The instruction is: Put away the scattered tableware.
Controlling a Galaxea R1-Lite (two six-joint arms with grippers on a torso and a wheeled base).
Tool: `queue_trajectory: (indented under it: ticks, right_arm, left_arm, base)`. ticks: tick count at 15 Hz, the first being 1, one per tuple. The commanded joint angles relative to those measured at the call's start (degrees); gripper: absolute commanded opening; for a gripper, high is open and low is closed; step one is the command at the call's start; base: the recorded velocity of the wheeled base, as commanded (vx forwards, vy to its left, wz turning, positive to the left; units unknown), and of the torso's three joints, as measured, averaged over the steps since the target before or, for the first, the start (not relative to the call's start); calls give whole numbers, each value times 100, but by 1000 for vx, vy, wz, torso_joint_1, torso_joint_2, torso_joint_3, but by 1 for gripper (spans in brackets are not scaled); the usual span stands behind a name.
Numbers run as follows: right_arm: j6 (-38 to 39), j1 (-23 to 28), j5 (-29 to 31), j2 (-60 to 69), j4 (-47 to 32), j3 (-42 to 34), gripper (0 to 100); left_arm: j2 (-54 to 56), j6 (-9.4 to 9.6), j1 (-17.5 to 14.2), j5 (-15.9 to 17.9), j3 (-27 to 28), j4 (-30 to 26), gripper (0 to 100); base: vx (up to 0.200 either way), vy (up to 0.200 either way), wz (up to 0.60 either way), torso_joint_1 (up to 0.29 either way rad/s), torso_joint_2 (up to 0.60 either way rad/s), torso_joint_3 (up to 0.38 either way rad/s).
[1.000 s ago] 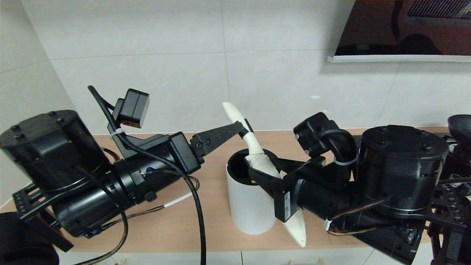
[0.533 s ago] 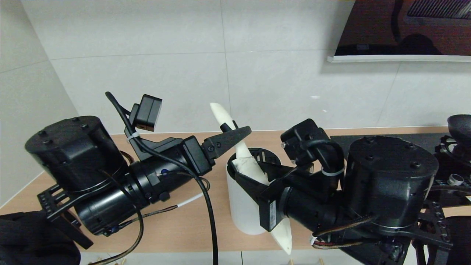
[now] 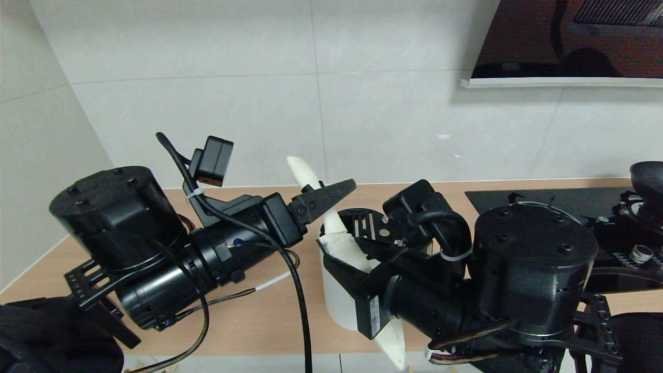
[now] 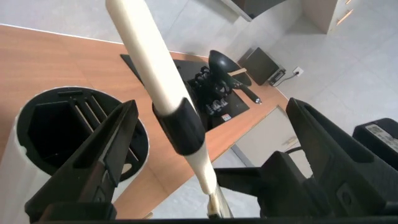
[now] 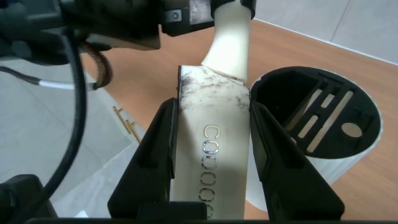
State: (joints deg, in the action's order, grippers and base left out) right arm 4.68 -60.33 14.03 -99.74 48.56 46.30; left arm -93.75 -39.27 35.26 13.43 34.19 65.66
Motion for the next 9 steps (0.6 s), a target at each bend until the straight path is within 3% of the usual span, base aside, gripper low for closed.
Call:
queue_trajectory:
  ticks: [1,3,4,9]
  right_arm:
    - [-2,-5,12,-19,31,-7,0]
    - [-2,-5,29,-19,31,-16,0]
    - [-2,-5,29,-19,31,-16,0]
    - [-2,-5,29,-10,66,-51,0]
  left_arm:
    - [5,-2,-1,-16,-1,0,100]
    - [-30,-2,-1,-113,17,0,100]
    - [-39,-2,-1,-113,17,0,0]
    - [-74,-2,-1,-113,8,0,0]
  base:
    - [0,0,0,0,0,0]
    - [0,0,0,0,0,0]
    - [0,0,0,0,0,0]
    - [0,0,0,0,0,0]
